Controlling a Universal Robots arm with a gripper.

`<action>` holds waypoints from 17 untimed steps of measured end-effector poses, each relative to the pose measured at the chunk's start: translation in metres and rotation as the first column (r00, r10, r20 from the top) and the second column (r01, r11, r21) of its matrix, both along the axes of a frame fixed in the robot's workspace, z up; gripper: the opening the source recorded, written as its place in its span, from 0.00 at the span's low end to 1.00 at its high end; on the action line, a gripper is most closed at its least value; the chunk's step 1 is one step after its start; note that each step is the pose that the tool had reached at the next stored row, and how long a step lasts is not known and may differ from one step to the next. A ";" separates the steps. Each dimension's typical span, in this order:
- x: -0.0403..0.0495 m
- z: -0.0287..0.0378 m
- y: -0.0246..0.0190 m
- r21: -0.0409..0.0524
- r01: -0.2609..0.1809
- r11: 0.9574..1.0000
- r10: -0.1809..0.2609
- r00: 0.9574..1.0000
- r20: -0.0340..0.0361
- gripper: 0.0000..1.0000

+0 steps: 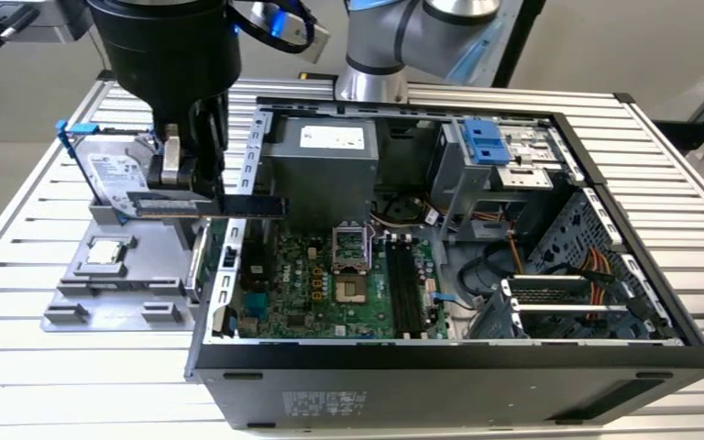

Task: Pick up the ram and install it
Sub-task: 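Pick up the ram and move it above insertion slot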

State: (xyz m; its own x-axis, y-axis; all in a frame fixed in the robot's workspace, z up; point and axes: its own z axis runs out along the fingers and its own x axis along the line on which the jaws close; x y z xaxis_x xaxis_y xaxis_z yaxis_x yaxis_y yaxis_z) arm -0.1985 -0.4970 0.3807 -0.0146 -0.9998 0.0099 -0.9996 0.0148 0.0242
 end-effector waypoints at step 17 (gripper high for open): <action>0.0323 0.0000 0.0000 0.000 -0.002 1.000 0.002 1.000 -0.001 0.00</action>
State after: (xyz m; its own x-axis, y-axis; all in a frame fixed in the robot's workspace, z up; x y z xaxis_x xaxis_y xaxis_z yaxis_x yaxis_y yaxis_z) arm -0.1662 -0.4970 0.3807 -0.0124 -0.9999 0.0099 -0.9996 0.0127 0.0250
